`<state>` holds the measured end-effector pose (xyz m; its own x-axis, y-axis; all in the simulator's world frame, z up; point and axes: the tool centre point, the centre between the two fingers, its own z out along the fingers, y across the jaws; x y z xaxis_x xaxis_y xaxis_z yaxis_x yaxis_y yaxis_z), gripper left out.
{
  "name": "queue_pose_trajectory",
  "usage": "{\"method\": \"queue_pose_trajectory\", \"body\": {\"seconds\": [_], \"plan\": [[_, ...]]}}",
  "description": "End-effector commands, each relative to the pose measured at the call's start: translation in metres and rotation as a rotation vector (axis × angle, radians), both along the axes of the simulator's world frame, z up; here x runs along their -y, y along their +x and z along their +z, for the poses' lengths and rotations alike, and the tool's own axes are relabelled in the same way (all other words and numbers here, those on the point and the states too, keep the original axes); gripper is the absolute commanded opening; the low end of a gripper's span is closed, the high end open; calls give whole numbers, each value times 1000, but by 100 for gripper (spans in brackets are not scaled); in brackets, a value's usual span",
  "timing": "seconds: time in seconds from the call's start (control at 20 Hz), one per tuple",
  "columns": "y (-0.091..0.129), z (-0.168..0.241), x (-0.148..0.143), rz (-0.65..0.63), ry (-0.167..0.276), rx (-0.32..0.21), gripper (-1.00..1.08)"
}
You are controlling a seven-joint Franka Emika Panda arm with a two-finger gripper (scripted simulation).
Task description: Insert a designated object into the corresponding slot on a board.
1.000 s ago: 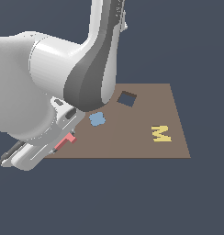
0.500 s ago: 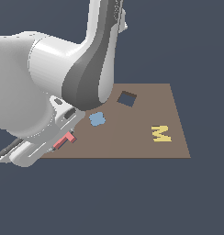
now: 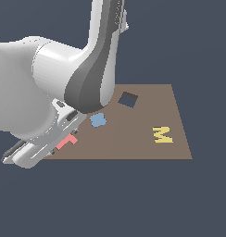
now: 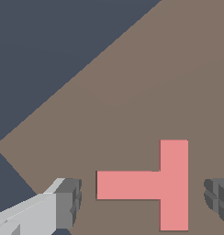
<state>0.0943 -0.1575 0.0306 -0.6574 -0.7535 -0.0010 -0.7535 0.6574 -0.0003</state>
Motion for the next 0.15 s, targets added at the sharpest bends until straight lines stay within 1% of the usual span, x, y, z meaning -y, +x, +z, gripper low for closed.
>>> {"method": "queue_pose_trajectory", "body": {"seconds": [0.0, 0.1], "plan": [[0, 0, 0, 0, 0, 0, 100], [0, 0, 0, 0, 0, 0, 100]]}}
